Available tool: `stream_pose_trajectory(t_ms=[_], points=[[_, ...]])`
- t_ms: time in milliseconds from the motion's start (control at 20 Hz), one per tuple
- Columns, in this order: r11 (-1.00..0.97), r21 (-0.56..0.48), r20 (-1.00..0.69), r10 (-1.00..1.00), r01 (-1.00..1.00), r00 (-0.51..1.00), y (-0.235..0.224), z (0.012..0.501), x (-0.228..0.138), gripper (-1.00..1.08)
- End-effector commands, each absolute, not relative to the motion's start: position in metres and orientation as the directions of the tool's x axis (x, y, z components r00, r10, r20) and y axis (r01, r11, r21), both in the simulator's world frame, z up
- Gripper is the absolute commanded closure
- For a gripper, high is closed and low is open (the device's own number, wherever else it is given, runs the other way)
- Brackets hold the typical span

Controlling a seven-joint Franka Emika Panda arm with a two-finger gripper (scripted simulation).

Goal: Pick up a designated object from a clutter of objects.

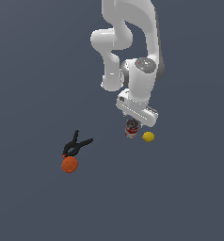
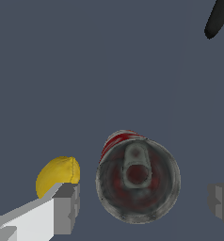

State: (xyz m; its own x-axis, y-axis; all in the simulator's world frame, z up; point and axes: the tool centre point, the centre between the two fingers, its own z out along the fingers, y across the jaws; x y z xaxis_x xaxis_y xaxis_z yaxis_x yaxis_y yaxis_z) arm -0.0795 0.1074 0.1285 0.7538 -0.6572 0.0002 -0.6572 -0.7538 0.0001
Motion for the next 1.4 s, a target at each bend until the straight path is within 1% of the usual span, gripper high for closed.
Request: stream_pose_trajectory(t_ms=[0,300,750,1050,1100,1350], points=[[-0.75,0.0,0.0,-0.661,-0.661,0.75,0.108,0.127,-0.08,-0.92],[-0.752,0.0,0.0,-0.659,-0.659,0.752,0.108,0.121,-0.08,-0.92],[-0.751,0.0,0.0,-0.661,-0.661,0.751,0.108,0.086,-0.081,-0.92],[-0.75,0.0,0.0,-0.661,-0.661,0.75,0.108,0.077,-0.081,-0.92],[-0.75,0.0,0.0,-0.661,-0.661,0.75,0.108,0.077,-0.081,1.08],[-0.75,0.0,0.0,-0.661,-0.661,0.75,0.108,0.077,-0.081,1.08]])
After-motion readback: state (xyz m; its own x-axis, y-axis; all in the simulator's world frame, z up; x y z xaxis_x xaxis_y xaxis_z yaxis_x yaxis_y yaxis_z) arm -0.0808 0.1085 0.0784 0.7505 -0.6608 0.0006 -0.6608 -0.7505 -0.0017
